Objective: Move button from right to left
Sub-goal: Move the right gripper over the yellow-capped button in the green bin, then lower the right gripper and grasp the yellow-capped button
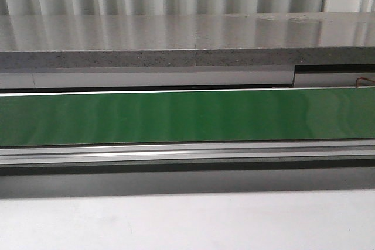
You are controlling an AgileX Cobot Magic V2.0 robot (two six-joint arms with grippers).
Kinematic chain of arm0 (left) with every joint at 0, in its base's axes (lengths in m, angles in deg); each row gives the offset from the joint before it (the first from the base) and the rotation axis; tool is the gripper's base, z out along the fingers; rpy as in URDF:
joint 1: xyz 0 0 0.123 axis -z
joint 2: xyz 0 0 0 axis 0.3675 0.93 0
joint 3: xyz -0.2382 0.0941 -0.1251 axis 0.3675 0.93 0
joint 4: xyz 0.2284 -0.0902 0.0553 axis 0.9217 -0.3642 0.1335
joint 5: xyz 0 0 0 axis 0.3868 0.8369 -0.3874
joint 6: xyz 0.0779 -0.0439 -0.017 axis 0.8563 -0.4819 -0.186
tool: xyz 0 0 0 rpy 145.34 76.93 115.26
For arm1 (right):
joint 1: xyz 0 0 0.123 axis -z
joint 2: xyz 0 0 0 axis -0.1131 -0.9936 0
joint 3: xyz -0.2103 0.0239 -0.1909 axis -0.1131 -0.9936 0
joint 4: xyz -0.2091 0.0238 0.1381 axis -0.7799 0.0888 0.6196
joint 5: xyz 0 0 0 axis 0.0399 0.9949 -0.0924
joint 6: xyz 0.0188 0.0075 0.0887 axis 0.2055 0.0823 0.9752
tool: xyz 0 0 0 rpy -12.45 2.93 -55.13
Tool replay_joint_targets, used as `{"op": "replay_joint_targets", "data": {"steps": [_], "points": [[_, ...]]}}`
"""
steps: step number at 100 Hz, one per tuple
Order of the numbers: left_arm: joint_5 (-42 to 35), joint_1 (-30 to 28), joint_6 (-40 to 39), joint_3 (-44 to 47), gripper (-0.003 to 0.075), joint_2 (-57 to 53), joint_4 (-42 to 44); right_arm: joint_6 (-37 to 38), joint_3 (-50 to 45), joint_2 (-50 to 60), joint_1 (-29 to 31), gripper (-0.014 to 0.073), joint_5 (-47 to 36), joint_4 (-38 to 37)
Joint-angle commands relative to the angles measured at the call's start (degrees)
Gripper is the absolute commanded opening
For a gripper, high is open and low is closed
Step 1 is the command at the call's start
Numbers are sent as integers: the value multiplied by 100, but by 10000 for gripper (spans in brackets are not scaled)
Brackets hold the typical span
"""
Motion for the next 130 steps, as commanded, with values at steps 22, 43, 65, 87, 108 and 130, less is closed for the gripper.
{"op": "replay_joint_targets", "data": {"steps": [22,43,65,87,108,130], "points": [[-469,2,-18,225,-20,-174,-10,11,1495,-1492,34,-66,-198,-154],[-469,2,-18,225,-20,-174,-10,16,2214,-2698,34,-66,43,204],[-469,2,-18,225,-20,-174,-10,16,2733,-3470,25,-64,592,589],[-469,2,-18,225,-20,-174,-10,16,3353,-4269,25,-55,1581,1303],[-469,2,-18,225,-20,-174,-10,16,3917,-5215,25,325,2538,1537],[-469,2,-18,225,-20,-174,-10,16,4334,-6067,31,562,2939,1566]]}}
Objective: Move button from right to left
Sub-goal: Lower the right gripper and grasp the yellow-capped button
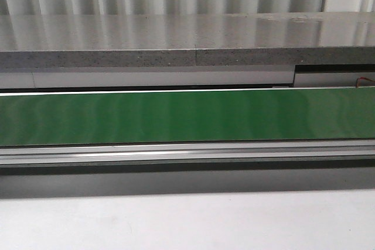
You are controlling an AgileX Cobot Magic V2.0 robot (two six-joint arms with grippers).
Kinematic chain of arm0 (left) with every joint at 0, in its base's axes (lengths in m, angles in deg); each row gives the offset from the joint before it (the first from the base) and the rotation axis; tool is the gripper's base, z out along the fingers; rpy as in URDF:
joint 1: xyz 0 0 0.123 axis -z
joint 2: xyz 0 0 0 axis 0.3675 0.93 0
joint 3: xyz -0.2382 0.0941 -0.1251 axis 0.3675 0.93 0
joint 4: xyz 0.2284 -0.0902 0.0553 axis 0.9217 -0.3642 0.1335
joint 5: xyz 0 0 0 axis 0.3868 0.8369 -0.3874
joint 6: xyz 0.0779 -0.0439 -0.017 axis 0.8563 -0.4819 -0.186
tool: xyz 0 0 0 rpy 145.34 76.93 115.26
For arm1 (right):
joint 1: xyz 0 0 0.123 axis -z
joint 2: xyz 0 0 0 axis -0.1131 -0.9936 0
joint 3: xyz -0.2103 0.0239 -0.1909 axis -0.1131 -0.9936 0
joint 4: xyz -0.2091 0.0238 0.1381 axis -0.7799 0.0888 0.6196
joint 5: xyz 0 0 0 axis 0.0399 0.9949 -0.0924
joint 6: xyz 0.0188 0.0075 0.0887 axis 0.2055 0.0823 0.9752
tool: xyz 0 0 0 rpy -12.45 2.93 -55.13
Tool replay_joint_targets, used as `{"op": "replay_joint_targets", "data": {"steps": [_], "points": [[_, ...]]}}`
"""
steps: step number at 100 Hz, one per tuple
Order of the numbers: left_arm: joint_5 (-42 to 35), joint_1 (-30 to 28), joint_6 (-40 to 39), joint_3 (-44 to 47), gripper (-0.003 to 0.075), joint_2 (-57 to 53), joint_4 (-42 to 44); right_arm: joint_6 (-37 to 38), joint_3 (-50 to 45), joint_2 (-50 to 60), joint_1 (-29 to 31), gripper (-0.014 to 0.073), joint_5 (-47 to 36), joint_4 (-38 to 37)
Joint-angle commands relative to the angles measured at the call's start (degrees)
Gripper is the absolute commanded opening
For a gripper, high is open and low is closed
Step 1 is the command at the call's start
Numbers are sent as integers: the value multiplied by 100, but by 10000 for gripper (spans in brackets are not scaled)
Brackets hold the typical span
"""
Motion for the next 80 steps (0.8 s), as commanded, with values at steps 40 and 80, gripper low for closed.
{"op": "replay_joint_targets", "data": {"steps": [40,80], "points": [[-469,2,-18,225,-20,-174,-10,7,1153,-1480,1322,562,369,-14],[-469,2,-18,225,-20,-174,-10,7,2174,-2940,2565,562,947,-70]]}}
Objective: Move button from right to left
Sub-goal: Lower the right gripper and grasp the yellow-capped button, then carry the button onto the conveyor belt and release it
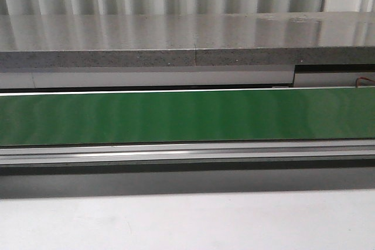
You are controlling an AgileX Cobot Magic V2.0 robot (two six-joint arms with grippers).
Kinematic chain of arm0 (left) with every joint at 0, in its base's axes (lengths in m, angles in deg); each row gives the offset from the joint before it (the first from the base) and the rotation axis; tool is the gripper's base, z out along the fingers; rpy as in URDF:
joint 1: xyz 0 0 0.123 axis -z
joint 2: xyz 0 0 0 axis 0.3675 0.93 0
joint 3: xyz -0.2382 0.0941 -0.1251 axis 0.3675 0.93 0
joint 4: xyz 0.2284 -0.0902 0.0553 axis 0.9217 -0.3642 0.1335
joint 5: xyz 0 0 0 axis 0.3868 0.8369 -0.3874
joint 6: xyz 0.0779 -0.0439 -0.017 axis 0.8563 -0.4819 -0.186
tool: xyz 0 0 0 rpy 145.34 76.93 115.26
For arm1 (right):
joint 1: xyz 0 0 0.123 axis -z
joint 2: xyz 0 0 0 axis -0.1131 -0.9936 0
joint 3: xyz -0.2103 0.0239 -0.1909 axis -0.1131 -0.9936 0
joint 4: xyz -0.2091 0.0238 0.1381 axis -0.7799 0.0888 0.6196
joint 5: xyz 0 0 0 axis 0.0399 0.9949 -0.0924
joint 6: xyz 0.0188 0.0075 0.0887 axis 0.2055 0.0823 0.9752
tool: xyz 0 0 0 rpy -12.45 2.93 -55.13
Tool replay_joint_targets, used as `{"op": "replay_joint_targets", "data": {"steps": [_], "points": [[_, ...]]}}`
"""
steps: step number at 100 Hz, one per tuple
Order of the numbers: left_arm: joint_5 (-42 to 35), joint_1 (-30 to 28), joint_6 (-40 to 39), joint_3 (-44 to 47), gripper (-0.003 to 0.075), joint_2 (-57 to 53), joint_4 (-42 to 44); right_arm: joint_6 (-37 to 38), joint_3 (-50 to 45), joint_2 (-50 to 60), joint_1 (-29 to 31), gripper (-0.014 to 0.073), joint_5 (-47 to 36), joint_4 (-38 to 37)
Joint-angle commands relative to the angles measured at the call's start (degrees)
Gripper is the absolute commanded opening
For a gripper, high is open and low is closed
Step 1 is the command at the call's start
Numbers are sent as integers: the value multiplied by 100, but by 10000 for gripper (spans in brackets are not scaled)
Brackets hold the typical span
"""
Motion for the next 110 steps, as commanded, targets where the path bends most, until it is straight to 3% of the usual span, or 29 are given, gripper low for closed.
{"op": "replay_joint_targets", "data": {"steps": [1,73,95,110], "points": [[-469,2,-18,225,-20,-174,-10,5,366,-118,167,562,-75,-47],[-469,2,-18,225,-20,-174,-10,-815,714,-1917,218,552,-99,-169],[-469,2,-18,225,-20,-174,-10,-815,714,-2069,210,266,-182,-79],[-469,2,-18,225,-20,-174,-10,-826,714,-1973,210,123,-270,-79]]}}
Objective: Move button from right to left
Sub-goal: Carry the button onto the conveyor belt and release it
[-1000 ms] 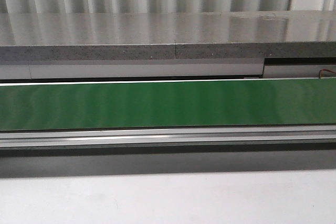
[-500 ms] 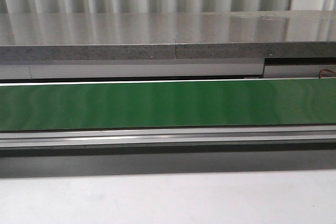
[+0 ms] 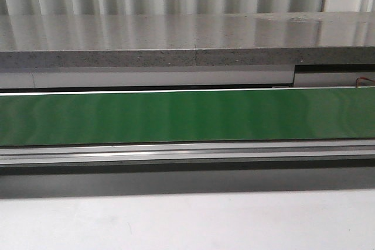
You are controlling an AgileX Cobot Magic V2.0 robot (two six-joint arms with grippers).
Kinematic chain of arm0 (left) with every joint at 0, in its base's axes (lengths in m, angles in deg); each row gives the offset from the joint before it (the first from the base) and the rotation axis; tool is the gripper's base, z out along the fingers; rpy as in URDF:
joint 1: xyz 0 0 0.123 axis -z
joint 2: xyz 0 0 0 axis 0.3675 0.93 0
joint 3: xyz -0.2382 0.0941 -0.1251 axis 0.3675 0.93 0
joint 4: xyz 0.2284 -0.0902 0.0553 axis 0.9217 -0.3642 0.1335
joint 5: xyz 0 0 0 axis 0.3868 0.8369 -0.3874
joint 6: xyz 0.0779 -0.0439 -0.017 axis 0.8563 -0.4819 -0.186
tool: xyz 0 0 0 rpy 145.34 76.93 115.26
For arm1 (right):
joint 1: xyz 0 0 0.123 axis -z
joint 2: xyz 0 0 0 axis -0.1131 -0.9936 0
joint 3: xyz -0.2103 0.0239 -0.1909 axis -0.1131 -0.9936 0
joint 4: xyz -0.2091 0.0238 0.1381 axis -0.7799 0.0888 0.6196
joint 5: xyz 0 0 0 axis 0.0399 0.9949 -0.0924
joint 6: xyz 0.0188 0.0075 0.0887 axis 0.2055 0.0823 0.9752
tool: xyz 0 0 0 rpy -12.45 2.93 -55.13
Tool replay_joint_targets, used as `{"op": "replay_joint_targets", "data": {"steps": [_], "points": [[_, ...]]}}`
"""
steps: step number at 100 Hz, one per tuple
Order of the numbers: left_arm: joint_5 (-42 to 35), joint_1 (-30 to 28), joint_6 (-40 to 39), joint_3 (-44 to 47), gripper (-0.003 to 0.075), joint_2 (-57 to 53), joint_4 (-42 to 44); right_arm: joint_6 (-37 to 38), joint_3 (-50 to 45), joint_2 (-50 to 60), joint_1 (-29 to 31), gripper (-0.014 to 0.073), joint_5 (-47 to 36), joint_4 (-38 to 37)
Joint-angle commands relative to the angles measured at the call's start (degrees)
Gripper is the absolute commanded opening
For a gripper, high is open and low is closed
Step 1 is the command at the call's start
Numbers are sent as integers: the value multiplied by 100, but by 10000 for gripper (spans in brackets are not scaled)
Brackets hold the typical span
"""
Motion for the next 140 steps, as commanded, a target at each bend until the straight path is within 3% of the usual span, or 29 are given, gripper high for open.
{"op": "replay_joint_targets", "data": {"steps": [1,27,59,76,113,140], "points": [[-469,2,-18,225,-20,-174,-10,-71,145,361,22,118,-140,-1],[-469,2,-18,225,-20,-174,-10,-71,145,1222,4,92,74,286],[-469,2,-18,225,-20,-174,-10,-71,145,2179,-77,92,1057,1215],[-469,2,-18,225,-20,-174,-10,-60,110,2203,-631,92,1247,1308],[-469,2,-18,225,-20,-174,-10,175,90,2093,-2409,92,654,1308],[-469,2,-18,225,-20,-174,-10,180,90,1469,-2663,103,805,1307]]}}
